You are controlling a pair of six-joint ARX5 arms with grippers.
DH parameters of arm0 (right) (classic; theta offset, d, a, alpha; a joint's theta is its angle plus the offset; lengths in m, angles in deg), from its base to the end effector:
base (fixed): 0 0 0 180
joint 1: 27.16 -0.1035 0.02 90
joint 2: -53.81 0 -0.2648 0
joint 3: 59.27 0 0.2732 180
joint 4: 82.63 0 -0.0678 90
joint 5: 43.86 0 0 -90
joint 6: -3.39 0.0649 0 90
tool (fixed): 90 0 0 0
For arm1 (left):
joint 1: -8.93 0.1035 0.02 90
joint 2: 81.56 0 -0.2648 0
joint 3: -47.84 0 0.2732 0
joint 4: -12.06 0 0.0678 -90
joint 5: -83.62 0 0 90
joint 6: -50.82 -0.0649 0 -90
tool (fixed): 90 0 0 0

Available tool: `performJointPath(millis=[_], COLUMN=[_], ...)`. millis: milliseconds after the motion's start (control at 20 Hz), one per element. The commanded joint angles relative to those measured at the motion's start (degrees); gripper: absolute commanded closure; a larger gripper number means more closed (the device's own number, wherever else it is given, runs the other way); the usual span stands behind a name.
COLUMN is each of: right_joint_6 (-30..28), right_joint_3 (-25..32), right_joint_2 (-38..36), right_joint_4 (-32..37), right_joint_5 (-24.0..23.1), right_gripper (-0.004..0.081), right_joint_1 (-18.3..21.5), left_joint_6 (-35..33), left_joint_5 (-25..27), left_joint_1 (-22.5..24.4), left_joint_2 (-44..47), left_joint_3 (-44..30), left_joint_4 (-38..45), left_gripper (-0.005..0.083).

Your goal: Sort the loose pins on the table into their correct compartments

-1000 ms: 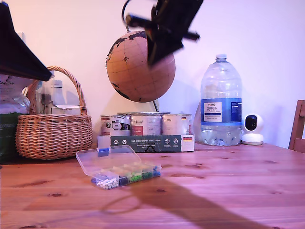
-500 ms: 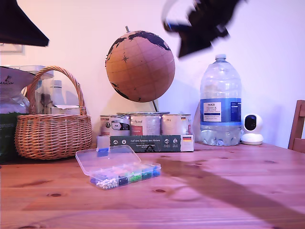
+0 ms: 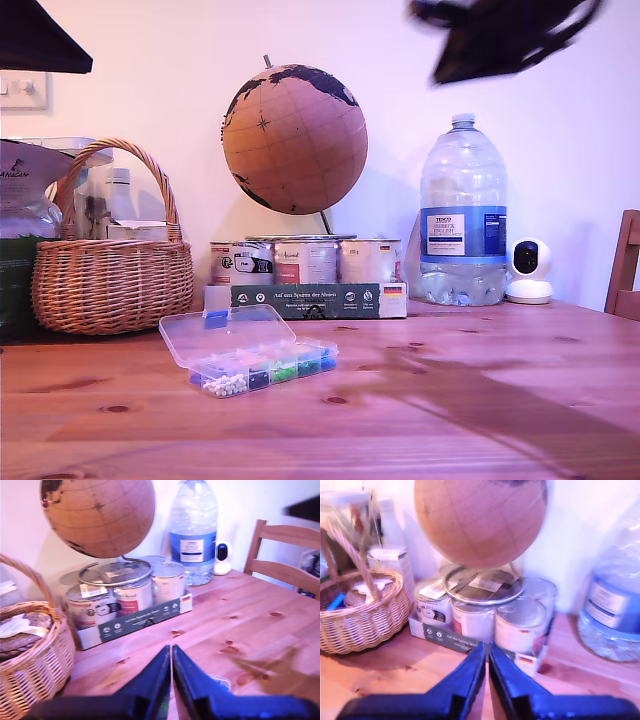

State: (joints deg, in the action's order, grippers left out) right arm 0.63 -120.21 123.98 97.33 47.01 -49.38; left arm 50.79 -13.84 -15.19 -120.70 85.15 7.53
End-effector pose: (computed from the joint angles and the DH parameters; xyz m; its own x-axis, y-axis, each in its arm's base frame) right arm 0.3059 0.1260 0.2874 0.9078 0.3872 -0.1611 -0.3987 0.9160 -0.0451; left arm 0.1965 -0.0972 0.2473 0.8463 -0.5212 -0.1098 0.5230 0.8522 -0.0139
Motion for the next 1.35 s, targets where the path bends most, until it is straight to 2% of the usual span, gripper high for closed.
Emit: performJointPath(millis=[0,150,300,500,650,900,1300], right_joint_6=[1.31,1.44,1.44,1.44,1.46,1.4,1.4], right_joint_3=[4.9,10.58,13.46,13.73,13.7,13.7,13.7], right_joint_2=[-3.02,-11.54,-18.69,-26.69,-30.86,-31.82,-31.82], right_joint_4=[0.39,-0.46,-4.59,-16.26,-26.56,-34.84,-40.68], right_joint_5=[-0.42,-0.37,-0.37,-0.37,0.04,0.0,0.02], right_gripper=[0.0783,0.0783,0.0783,0.0783,0.0783,0.0783,0.0783], right_joint_1=[-0.33,-0.92,-2.95,-6.47,-7.52,-7.5,-7.5], left_joint_6=[0.02,0.07,2.29,2.67,3.04,3.04,3.04], left_joint_5=[-0.31,-1.92,-3.69,-4.24,-4.22,-4.11,-4.11], left_joint_1=[0.13,0.11,0.04,-0.07,-0.04,-0.04,-0.04], left_joint_2=[-0.31,-0.31,-0.31,-0.24,-0.24,-0.24,-0.24], left_joint_3=[-0.63,-0.63,-0.63,-0.61,-0.61,-0.61,-0.61], left_joint_4=[0.74,0.87,0.81,-1.49,-5.11,-12.0,-19.39], left_gripper=[0.0797,0.0797,0.0797,0.0797,0.0797,0.0797,0.0797])
